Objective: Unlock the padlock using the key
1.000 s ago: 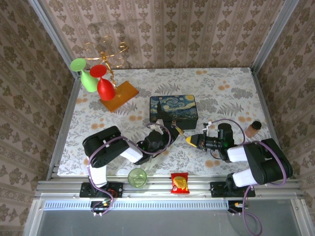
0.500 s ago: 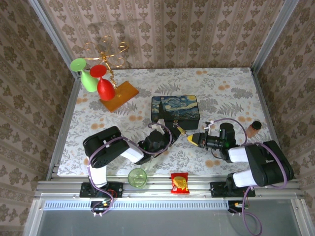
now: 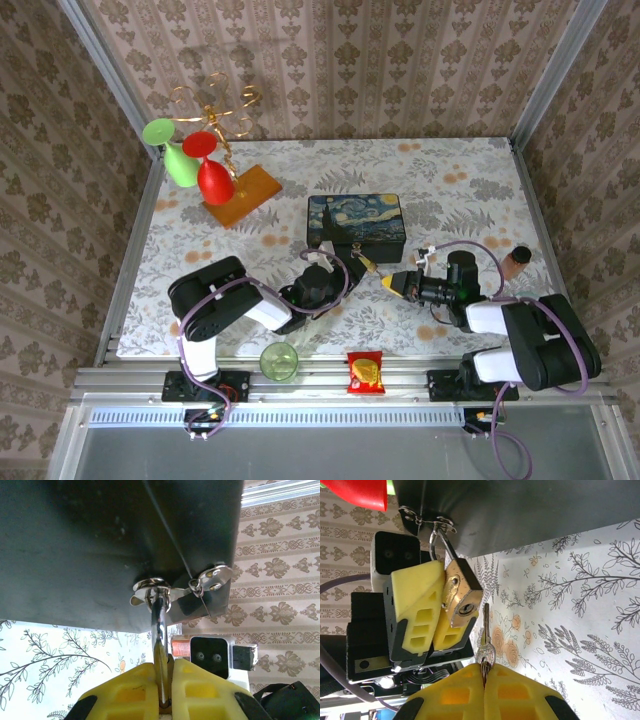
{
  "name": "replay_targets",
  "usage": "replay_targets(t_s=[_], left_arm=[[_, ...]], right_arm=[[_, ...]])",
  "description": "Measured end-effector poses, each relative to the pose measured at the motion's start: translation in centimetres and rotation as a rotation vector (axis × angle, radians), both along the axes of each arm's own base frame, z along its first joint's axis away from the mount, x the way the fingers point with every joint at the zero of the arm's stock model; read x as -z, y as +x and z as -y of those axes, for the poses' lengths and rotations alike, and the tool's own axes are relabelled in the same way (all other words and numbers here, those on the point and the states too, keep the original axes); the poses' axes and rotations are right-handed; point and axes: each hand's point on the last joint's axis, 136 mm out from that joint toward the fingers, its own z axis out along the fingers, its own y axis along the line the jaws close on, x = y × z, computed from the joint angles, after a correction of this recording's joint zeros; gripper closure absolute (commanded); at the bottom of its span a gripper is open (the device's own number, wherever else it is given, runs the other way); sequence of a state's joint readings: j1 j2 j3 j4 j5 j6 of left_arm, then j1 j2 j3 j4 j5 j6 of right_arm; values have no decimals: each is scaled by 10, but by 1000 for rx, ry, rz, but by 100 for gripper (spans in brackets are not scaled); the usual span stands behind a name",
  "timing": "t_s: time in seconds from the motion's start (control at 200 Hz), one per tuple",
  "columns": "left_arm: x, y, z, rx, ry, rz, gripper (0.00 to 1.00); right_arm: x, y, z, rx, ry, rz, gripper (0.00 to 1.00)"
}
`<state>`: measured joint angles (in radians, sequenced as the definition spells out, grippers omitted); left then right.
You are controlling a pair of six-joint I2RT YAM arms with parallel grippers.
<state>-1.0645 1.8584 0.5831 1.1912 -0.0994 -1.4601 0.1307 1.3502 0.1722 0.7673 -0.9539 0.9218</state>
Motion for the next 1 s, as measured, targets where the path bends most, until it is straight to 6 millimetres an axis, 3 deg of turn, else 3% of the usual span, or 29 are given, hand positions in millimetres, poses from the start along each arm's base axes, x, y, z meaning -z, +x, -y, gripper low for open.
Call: replay_targets(t_s=[1.0], left_arm=[[0, 0, 1, 1, -13, -1, 100]], right_arm=[[-9, 0, 0, 6, 10, 38, 100]])
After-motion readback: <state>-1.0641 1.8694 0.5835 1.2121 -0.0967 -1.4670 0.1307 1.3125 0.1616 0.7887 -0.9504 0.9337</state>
